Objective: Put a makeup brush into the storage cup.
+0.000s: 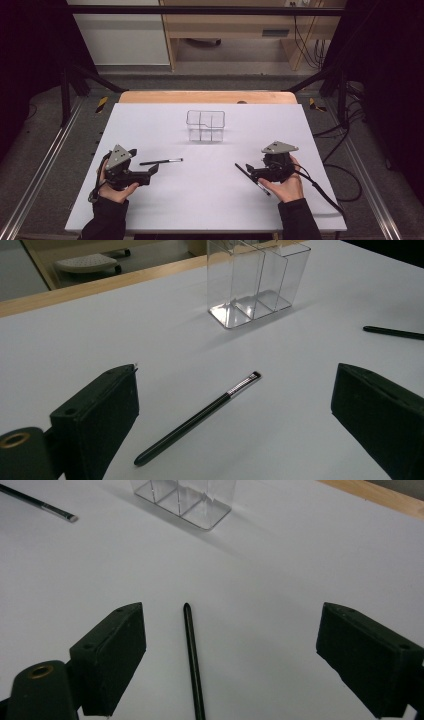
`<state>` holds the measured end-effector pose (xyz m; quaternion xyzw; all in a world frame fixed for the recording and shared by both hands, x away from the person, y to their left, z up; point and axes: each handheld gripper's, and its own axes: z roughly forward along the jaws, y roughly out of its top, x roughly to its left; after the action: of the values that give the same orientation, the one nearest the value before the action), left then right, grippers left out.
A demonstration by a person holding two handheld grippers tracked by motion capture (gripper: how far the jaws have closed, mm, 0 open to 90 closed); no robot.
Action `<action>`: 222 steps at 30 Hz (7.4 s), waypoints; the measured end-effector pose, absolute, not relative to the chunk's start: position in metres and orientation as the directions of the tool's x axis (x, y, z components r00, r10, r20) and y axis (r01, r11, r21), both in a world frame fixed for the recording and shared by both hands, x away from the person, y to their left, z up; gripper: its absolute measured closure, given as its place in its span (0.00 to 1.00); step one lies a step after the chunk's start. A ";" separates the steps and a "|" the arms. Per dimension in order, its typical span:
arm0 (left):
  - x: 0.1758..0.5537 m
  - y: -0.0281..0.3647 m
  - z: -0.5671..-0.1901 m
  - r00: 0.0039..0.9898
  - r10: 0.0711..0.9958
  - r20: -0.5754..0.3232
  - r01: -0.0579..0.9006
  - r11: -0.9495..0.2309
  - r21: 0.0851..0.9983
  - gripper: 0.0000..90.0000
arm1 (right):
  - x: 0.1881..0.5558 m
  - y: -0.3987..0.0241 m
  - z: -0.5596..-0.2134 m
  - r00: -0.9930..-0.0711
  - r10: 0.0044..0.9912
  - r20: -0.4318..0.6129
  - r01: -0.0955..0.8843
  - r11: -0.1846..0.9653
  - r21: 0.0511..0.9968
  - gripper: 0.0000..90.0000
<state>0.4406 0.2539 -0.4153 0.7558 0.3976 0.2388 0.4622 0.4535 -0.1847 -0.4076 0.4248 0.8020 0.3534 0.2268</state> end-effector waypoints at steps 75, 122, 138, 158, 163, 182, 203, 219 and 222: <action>0.441 0.244 -0.420 0.608 0.794 0.005 0.384 -0.300 0.873 0.07 | 0.477 -0.157 -0.457 -0.680 0.732 -0.041 0.633 0.615 0.470 0.93; 0.440 0.243 -0.421 0.623 0.782 0.010 0.391 -0.322 0.862 0.07 | 0.477 -0.163 -0.444 -0.697 0.717 -0.037 0.669 0.667 0.329 0.78; 0.441 0.242 -0.422 0.626 0.780 0.012 0.396 -0.332 0.856 0.07 | 0.481 -0.158 -0.448 -0.705 0.709 -0.003 0.683 0.680 0.269 0.92; 0.440 0.239 -0.422 0.638 0.770 0.013 0.393 -0.340 0.854 0.07 | 0.481 -0.158 -0.443 -0.707 0.706 0.035 0.687 0.674 0.271 0.94; 0.438 0.236 -0.421 0.647 0.763 0.021 0.386 -0.351 0.853 0.07 | 0.480 -0.161 -0.435 -0.716 0.696 0.047 0.676 0.676 0.292 0.94; 0.434 0.221 -0.420 0.685 0.726 0.056 0.353 -0.399 0.846 0.07 | 0.477 -0.147 -0.403 -0.752 0.657 0.053 0.625 0.685 0.373 0.94; 0.434 0.201 -0.410 0.742 0.657 0.129 0.291 -0.490 0.822 0.06 | 0.480 -0.126 -0.375 -0.805 0.590 0.066 0.561 0.720 0.408 0.94; 0.439 0.186 -0.393 0.767 0.609 0.201 0.240 -0.564 0.790 0.07 | 0.484 -0.105 -0.364 -0.837 0.542 0.074 0.523 0.752 0.401 0.94; 0.440 0.182 -0.391 0.772 0.594 0.224 0.227 -0.588 0.777 0.06 | 0.484 -0.101 -0.362 -0.843 0.532 0.077 0.516 0.760 0.396 0.94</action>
<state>0.4396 0.1820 -0.3907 0.8586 0.2391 0.2381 0.3860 0.4837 -0.1015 -0.3622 0.2794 0.9378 0.2051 0.0203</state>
